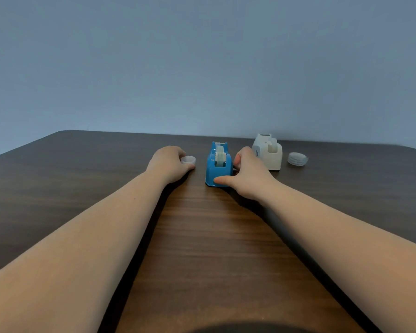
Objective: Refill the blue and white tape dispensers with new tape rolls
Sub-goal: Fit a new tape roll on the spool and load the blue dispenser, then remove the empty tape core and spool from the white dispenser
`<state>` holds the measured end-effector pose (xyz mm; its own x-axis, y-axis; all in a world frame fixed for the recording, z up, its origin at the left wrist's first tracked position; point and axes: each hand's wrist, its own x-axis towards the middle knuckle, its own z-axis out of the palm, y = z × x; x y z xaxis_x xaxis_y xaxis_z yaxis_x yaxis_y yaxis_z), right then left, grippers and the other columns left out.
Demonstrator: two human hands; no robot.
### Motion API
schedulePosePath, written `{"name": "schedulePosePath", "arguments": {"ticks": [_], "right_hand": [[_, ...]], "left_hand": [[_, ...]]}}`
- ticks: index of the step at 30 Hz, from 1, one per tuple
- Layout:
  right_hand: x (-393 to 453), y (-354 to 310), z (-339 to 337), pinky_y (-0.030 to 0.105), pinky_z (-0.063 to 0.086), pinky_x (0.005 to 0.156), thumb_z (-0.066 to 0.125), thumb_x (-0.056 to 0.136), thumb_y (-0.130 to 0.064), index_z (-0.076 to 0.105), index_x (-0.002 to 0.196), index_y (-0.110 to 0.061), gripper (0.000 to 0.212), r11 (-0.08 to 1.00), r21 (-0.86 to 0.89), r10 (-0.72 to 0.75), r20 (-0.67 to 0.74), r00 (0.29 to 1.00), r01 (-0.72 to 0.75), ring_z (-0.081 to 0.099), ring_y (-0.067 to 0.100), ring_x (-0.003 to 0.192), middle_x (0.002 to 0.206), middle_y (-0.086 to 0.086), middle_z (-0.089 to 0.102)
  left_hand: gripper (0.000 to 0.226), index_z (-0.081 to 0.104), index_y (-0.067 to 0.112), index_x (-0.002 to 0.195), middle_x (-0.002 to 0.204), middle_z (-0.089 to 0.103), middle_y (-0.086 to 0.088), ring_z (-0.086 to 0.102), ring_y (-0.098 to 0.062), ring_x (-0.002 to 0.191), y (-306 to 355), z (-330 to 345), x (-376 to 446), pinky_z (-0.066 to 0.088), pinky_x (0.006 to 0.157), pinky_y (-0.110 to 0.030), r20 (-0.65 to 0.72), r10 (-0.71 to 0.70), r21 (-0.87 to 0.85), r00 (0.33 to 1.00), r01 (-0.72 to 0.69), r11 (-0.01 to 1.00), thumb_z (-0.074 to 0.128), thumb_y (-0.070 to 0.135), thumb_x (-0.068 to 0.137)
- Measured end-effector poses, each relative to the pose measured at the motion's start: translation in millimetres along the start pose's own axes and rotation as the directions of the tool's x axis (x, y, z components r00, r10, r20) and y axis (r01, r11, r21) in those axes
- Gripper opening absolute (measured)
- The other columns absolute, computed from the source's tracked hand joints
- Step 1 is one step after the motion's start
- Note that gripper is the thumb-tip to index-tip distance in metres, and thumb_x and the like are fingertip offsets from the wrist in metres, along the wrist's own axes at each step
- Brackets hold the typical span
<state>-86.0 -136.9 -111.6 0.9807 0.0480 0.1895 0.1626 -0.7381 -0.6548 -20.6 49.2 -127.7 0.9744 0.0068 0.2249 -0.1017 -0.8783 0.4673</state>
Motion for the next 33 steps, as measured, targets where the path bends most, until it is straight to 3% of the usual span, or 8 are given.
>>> {"name": "schedulePosePath", "arguments": {"ticks": [2,6,12,17,22,26,30,33], "right_hand": [[8.8,-0.5,3.4,0.021,0.032,0.054,0.077,0.074,-0.032,0.038,0.104,-0.010,0.054,1.000,0.005,-0.003,0.007,1.000,0.003,0.046,0.014,0.083,0.083,-0.007,0.044],[25.3,-1.9,9.2,0.028,0.035,0.071,0.075,0.076,-0.032,0.038,0.112,-0.006,0.057,1.000,-0.004,-0.002,0.008,1.000,0.002,0.045,0.016,0.088,0.099,0.001,0.046],[42.6,-3.3,17.3,0.029,0.033,0.070,0.074,0.077,-0.032,0.040,0.113,-0.005,0.057,1.000,-0.028,-0.010,-0.005,1.000,0.010,0.044,0.018,0.086,0.097,0.002,0.047],[50.4,-3.3,23.5,0.030,0.034,0.071,0.073,0.078,-0.032,0.039,0.114,-0.004,0.057,1.000,-0.015,-0.005,-0.034,0.999,0.004,0.045,0.018,0.087,0.097,0.003,0.047],[50.0,-2.9,25.8,0.032,0.035,0.071,0.073,0.078,-0.030,0.037,0.104,-0.008,0.050,1.000,-0.018,-0.007,-0.053,0.999,0.006,0.049,0.021,0.090,0.097,0.003,0.047],[43.0,0.4,26.1,0.038,0.049,0.080,0.069,0.081,-0.029,0.037,0.104,-0.012,0.043,0.998,-0.066,-0.013,-0.083,0.996,0.007,0.057,0.024,0.097,0.102,0.005,0.054],[30.3,4.6,8.5,0.030,0.046,0.070,0.058,0.089,-0.026,0.043,0.096,-0.014,0.021,0.992,0.023,-0.110,-0.268,0.957,0.120,0.055,0.015,0.077,0.080,-0.002,0.054],[31.1,8.9,-19.9,0.030,0.039,0.065,0.053,0.090,-0.025,0.046,0.089,-0.013,0.014,0.986,0.018,-0.137,-0.474,0.870,0.165,0.051,0.016,0.069,0.072,-0.004,0.052]], "left_hand": [[0.032,0.067,0.015,0.098,0.105,0.069,-0.004,0.061,-0.025,0.102,-4.0,-0.7,5.1,0.044,0.077,-0.030,-0.010,-0.007,-0.004,1.000,0.007,1.000,0.056,0.042,0.085],[0.040,0.066,0.008,0.108,0.111,0.069,-0.007,0.061,-0.026,0.106,-9.5,-4.0,11.7,0.045,0.084,-0.032,-0.045,-0.035,-0.021,0.998,0.034,0.999,0.058,0.041,0.085],[0.052,0.059,0.014,0.126,0.126,0.064,-0.005,0.057,-0.023,0.118,-10.6,0.2,19.6,0.044,0.095,-0.035,-0.058,-0.044,-0.009,0.997,0.044,0.999,0.060,0.044,0.084],[0.054,0.059,0.015,0.127,0.128,0.064,-0.004,0.056,-0.023,0.119,-7.7,-1.8,21.3,0.044,0.097,-0.034,-0.047,-0.064,-0.023,0.997,0.063,0.998,0.063,0.045,0.082],[0.049,0.063,0.010,0.118,0.118,0.068,-0.007,0.060,-0.024,0.113,-4.3,-4.2,17.0,0.045,0.093,-0.034,-0.043,-0.077,-0.045,0.996,0.075,0.996,0.064,0.042,0.082],[0.031,0.062,0.015,0.094,0.101,0.067,-0.006,0.062,-0.026,0.108,-5.0,-8.5,13.7,0.048,0.090,-0.037,-0.012,-0.068,-0.042,0.998,0.068,0.997,0.065,0.043,0.080],[0.049,0.055,0.015,0.129,0.131,0.060,-0.002,0.057,-0.022,0.118,0.1,-21.9,7.5,0.044,0.100,-0.037,-0.083,-0.072,-0.080,0.994,0.066,0.995,0.060,0.038,0.087],[0.044,0.054,0.016,0.130,0.133,0.060,-0.002,0.054,-0.019,0.122,16.0,-35.1,1.6,0.040,0.100,-0.033,-0.218,-0.032,-0.161,0.975,-0.004,0.987,0.055,0.034,0.090]]}}
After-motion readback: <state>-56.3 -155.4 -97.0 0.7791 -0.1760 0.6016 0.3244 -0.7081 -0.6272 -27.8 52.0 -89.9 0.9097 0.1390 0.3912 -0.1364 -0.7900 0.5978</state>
